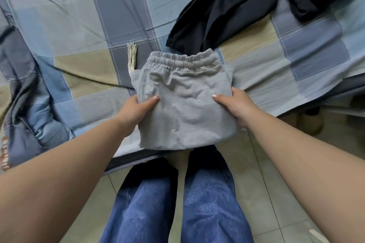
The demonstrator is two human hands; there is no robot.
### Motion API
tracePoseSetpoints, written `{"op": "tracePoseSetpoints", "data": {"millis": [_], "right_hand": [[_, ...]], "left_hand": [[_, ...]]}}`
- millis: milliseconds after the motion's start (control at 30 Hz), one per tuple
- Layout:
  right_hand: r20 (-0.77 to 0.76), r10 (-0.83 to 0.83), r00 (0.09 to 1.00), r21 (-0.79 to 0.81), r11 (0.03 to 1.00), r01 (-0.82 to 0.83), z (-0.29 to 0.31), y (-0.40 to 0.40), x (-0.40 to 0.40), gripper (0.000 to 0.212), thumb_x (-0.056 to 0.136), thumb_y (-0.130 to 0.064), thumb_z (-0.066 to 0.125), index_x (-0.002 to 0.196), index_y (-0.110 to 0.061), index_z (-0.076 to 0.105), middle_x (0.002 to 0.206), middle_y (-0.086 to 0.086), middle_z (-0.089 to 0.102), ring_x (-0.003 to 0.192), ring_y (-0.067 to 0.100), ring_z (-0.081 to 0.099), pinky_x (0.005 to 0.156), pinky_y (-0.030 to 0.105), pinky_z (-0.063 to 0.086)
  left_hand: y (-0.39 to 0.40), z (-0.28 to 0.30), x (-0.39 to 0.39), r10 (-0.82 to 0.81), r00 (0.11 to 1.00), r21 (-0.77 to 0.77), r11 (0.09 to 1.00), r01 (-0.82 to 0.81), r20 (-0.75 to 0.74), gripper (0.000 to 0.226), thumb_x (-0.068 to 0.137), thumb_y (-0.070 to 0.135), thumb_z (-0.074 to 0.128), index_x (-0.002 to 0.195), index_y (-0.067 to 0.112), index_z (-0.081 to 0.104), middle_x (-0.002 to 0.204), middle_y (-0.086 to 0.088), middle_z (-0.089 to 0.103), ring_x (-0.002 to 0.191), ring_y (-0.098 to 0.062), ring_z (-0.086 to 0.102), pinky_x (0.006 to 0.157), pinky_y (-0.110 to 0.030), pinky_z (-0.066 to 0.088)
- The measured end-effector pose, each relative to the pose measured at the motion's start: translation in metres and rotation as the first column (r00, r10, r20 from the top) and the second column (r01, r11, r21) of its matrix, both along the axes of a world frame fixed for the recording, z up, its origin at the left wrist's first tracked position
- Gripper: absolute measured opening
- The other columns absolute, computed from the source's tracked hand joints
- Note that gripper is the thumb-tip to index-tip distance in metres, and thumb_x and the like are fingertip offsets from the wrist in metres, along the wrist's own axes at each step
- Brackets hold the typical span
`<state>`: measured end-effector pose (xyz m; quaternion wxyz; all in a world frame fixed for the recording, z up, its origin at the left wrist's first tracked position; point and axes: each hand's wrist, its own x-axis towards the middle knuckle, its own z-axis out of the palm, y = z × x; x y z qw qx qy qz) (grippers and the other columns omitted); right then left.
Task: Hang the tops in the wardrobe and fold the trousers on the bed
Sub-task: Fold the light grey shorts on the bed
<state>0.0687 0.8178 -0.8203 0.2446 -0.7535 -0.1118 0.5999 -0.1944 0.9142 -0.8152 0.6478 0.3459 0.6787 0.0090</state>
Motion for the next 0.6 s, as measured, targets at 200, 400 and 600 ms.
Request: {"op": "tracePoseSetpoints", "data": {"millis": [200, 400, 600], "right_hand": [[-0.121, -0.239, 0.963, 0.123, 0.959, 0.254, 0.086, -0.024, 0.003, 0.019, 0.085, -0.025, 0.069, 0.103, -0.025, 0.063, 0.108, 0.002, 0.07, 0.092, 0.018, 0.069, 0.075, 0.032, 0.056], [-0.298, -0.488, 0.82, 0.242, 0.793, 0.56, 0.239, -0.088, 0.008, 0.041, 0.07, -0.027, 0.072, 0.109, -0.018, 0.064, 0.103, 0.003, 0.073, 0.094, 0.02, 0.07, 0.068, 0.031, 0.058], [-0.28, -0.724, 0.631, 0.353, 0.534, 0.769, 0.379, -0.186, -0.005, 0.04, 0.067, -0.024, 0.072, 0.105, -0.015, 0.063, 0.094, 0.007, 0.075, 0.083, 0.021, 0.072, 0.06, 0.031, 0.057]], "left_hand": [[0.006, 0.069, 0.008, -0.11, 0.984, 0.117, 0.989, 0.094, 0.141, 0.024, 0.084, 0.041, 0.069, 0.101, 0.024, 0.066, 0.101, 0.002, 0.074, 0.096, -0.018, 0.069, 0.085, -0.032, 0.054], [0.011, 0.197, 0.029, -0.288, 0.92, 0.245, 0.943, 0.224, 0.266, 0.042, 0.068, 0.057, 0.071, 0.1, 0.03, 0.067, 0.096, 0.01, 0.074, 0.089, -0.01, 0.071, 0.071, -0.023, 0.054], [-0.031, 0.336, 0.084, -0.51, 0.766, 0.328, 0.855, 0.402, 0.39, 0.037, 0.067, 0.055, 0.069, 0.097, 0.033, 0.069, 0.095, 0.006, 0.075, 0.085, -0.01, 0.071, 0.06, -0.017, 0.054]]}}
